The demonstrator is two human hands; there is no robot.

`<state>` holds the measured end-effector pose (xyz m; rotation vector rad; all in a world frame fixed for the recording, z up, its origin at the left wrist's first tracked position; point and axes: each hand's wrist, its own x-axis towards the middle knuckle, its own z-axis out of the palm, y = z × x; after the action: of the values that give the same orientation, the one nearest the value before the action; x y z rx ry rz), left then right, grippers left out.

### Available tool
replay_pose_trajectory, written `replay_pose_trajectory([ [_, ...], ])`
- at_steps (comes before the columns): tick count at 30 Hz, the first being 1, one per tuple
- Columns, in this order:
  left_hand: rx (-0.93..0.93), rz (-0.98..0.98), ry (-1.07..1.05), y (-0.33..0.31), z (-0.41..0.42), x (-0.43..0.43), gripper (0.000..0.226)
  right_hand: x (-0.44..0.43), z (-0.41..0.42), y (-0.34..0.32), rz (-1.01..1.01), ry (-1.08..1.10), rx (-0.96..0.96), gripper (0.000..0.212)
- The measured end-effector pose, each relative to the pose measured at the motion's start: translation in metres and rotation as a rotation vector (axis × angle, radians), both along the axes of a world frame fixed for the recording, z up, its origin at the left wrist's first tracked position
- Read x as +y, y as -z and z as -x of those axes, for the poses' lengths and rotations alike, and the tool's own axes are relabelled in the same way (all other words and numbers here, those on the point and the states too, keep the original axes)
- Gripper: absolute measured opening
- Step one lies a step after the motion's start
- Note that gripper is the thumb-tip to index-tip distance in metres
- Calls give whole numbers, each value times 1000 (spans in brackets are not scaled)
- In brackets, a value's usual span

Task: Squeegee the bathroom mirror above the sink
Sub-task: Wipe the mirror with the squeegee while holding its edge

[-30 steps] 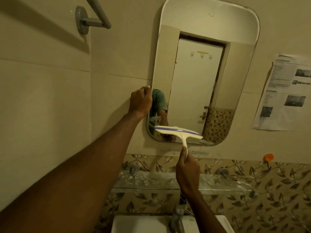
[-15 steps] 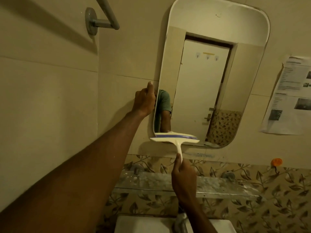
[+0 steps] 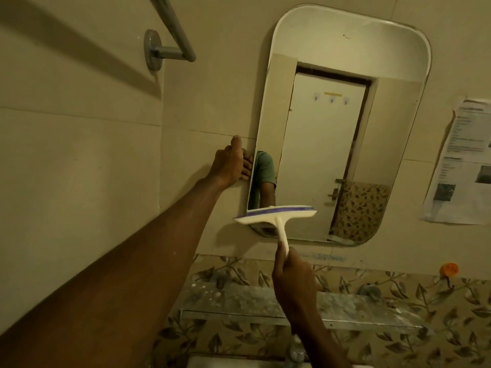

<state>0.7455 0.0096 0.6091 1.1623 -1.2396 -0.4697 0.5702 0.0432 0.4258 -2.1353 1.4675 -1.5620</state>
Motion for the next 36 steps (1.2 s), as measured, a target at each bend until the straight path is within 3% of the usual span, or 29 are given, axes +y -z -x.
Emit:
replay_pose_trajectory([
  [3,1,-23,10,-3,-2,0,74,7,2,-31,35,-68,-102,46],
  [6,7,-40,26,-5,-4,2,72,4,4,-108,177,-109,-223,38],
  [10,-16,-68,51,-5,-5,2,72,-13,1,-173,238,-113,-222,37],
  [14,-29,-10,32,0,-4,2,65,-21,3,-105,152,-144,-171,37],
  [19,-27,34,-6,4,2,4,61,-6,12,-2,-34,39,23,36],
  [22,-33,41,-32,5,4,5,59,0,15,1,-35,29,32,40],
  [28,-50,42,-79,5,7,6,58,-16,12,-57,131,-21,-80,41],
  [34,-3,69,-91,7,12,9,57,-9,25,-4,-59,-35,16,37],
  [36,-5,81,-107,7,14,10,55,-5,41,-14,-57,-84,-10,36],
])
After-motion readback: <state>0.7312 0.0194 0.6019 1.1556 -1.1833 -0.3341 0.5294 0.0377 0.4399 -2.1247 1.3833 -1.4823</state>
